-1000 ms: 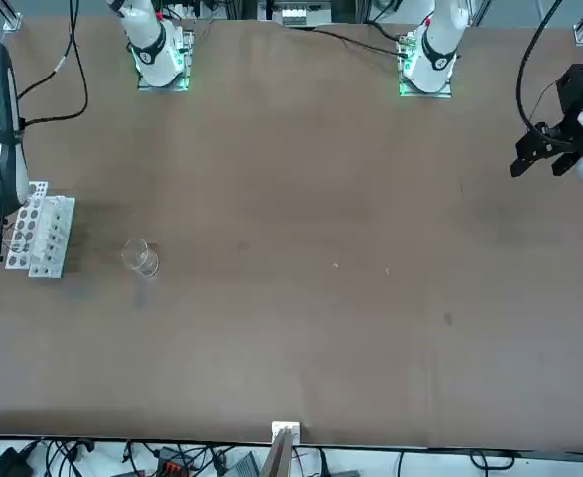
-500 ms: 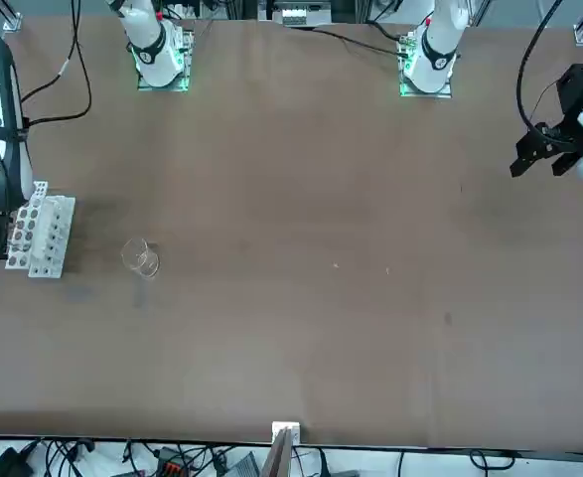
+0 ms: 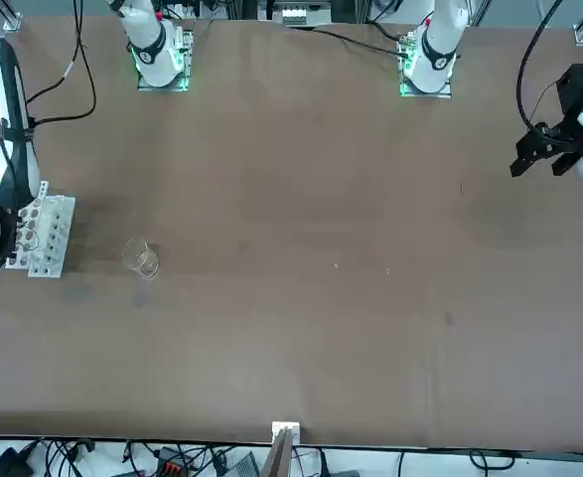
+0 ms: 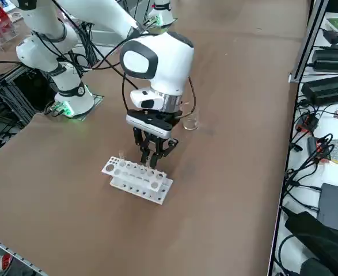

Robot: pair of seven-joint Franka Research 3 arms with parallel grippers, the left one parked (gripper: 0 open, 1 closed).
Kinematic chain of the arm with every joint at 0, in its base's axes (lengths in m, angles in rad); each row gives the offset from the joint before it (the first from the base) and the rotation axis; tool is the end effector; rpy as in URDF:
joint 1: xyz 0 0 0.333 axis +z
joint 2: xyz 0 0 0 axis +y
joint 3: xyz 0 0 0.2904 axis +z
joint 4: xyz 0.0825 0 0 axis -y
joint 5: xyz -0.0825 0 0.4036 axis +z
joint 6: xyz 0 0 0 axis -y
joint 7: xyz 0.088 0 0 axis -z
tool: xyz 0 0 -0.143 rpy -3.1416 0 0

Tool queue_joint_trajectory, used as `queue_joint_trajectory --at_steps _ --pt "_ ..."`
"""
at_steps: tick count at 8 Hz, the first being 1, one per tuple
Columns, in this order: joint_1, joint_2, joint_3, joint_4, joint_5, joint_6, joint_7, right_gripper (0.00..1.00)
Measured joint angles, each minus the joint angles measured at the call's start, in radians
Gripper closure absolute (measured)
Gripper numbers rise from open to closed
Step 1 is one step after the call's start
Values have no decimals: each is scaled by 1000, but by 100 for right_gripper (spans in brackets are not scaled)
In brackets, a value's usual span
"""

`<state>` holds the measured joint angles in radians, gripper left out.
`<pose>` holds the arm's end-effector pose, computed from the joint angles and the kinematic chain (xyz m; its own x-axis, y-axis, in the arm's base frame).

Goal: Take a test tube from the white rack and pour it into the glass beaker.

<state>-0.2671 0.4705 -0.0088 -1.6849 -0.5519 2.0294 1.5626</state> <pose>0.6262 -0.2256 0.2588 0.0558 -0.8967 0.4391 -0.9823 0.0295 0.1850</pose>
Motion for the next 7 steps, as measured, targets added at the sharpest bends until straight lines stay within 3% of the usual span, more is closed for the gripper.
queue_joint_trajectory --at_steps 3,5,7 --pt "0 -8 0 -27 0 4 10 70" --pt "-1 -8 0 -32 0 4 11 59" --pt "-2 -11 0 -32 0 5 12 23"
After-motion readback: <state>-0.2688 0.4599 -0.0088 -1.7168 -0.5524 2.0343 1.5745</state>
